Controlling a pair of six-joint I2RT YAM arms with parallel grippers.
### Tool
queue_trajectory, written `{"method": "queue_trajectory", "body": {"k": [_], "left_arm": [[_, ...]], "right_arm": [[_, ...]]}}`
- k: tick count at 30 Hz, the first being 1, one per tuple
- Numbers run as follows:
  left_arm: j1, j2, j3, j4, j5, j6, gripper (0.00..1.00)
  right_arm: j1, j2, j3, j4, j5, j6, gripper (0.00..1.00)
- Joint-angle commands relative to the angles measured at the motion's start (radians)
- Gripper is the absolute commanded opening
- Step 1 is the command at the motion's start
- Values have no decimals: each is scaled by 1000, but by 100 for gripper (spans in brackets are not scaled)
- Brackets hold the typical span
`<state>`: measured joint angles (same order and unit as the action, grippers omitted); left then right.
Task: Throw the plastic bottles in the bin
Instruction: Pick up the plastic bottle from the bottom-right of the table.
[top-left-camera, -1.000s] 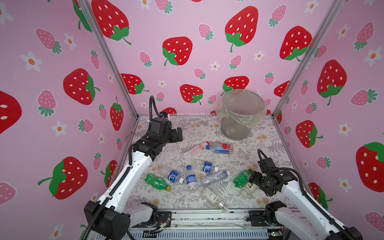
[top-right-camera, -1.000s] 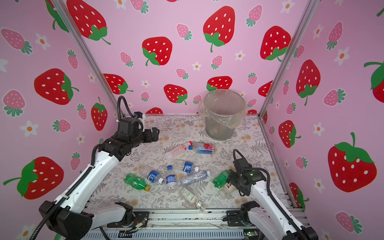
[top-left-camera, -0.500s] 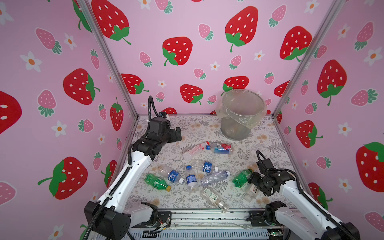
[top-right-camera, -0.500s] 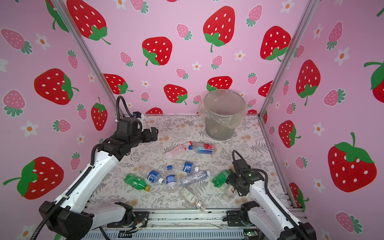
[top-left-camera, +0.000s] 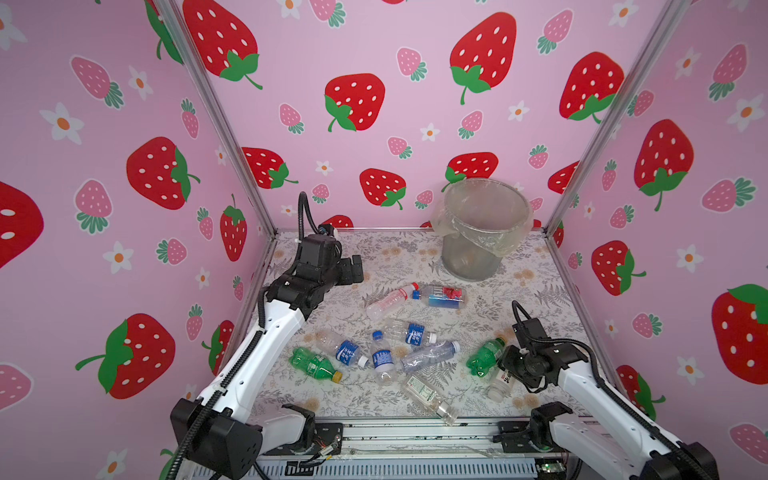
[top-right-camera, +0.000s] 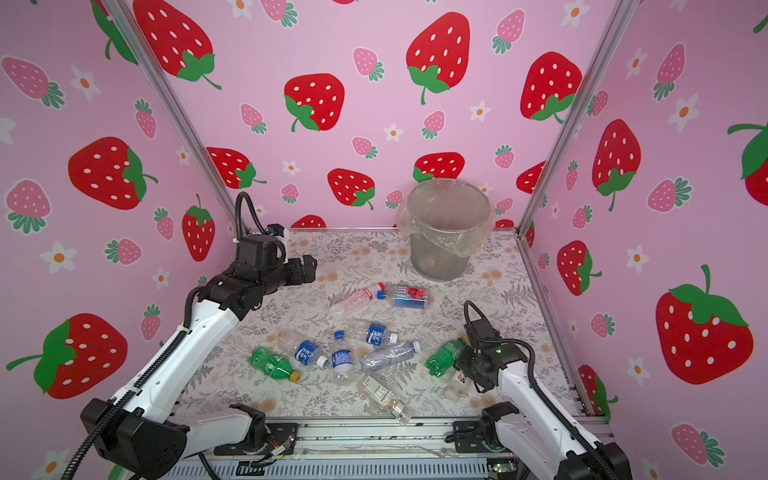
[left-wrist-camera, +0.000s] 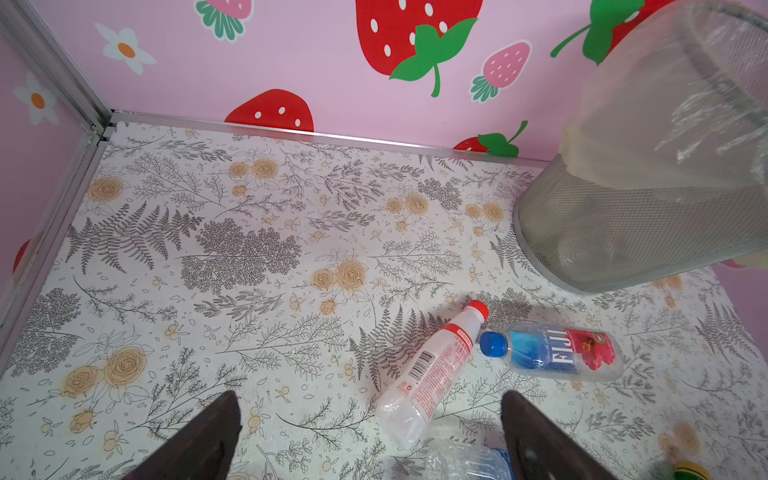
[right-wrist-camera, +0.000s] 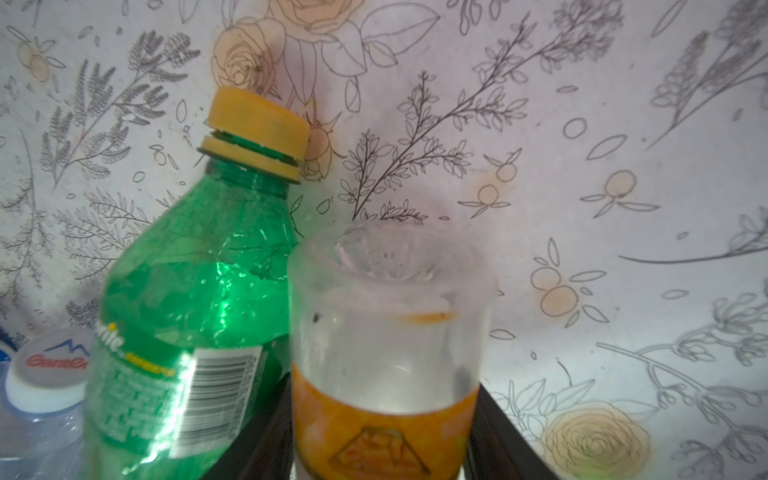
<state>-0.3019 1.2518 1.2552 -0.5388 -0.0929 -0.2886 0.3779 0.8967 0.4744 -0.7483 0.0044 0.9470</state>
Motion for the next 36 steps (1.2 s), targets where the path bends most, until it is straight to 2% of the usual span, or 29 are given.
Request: {"method": "queue_trajectory", "body": {"k": [1, 14, 27, 36], "left_arm": [[12, 7, 36, -11, 10, -9, 99], [31, 22, 37, -15, 25, -20, 99], [31, 25, 38, -18, 26, -20, 99], [32, 29, 39, -21, 25, -19, 99]], "right_arm": [[3, 2, -6, -16, 17, -17, 52], [3, -71, 88, -101, 74, -27, 52], [3, -26, 319, -175, 212, -97, 52], [3, -10, 486, -98, 294, -188, 53]]}}
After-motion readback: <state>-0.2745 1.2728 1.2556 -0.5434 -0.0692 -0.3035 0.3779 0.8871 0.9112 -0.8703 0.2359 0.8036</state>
